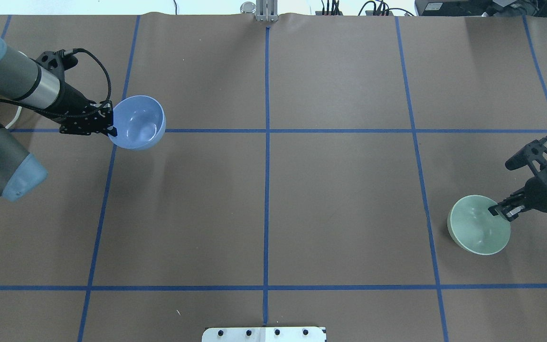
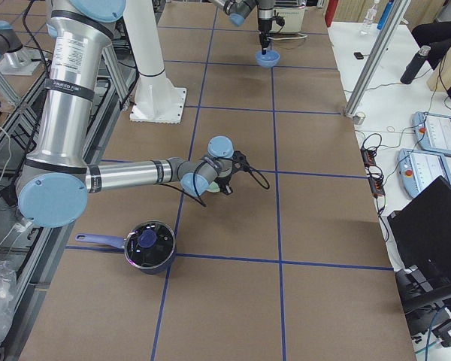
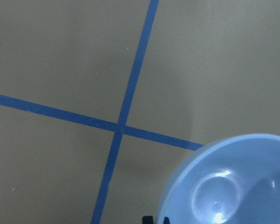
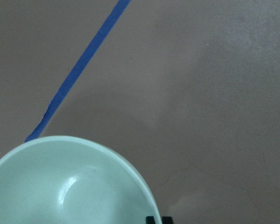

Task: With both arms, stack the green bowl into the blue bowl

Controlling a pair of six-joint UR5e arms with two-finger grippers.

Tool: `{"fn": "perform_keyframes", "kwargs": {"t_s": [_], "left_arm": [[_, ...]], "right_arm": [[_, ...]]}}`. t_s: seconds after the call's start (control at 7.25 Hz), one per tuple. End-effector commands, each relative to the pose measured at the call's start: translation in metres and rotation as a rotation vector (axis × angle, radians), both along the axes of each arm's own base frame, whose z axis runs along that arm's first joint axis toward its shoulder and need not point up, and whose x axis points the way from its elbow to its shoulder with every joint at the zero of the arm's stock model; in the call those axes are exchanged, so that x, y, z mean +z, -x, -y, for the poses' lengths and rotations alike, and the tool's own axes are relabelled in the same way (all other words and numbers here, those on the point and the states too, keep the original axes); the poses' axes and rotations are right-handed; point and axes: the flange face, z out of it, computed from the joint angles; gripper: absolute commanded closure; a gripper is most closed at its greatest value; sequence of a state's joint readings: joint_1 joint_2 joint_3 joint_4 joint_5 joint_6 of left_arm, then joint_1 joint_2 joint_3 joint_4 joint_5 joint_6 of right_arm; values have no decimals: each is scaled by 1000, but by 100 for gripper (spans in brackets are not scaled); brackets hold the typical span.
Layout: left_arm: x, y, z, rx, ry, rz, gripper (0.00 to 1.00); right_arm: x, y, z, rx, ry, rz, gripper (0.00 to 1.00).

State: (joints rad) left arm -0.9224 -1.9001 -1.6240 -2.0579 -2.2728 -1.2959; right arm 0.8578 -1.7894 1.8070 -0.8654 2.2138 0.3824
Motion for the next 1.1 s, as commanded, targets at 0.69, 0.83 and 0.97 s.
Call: {"fn": "perform_keyframes", "kwargs": {"t_s": [0.69,0.83,0.97], "left_arm": [[-119,-83,-9,-27,113,67,89],[-122,-96,-17,-25,107,77,89],[-128,-104,-21,-31,119,73,89]], "right_arm": [[-60,7,40,76,85,117,95],[-81,18,54,86,107,111,95],[-100,30,69,94,125,104,95]]}}
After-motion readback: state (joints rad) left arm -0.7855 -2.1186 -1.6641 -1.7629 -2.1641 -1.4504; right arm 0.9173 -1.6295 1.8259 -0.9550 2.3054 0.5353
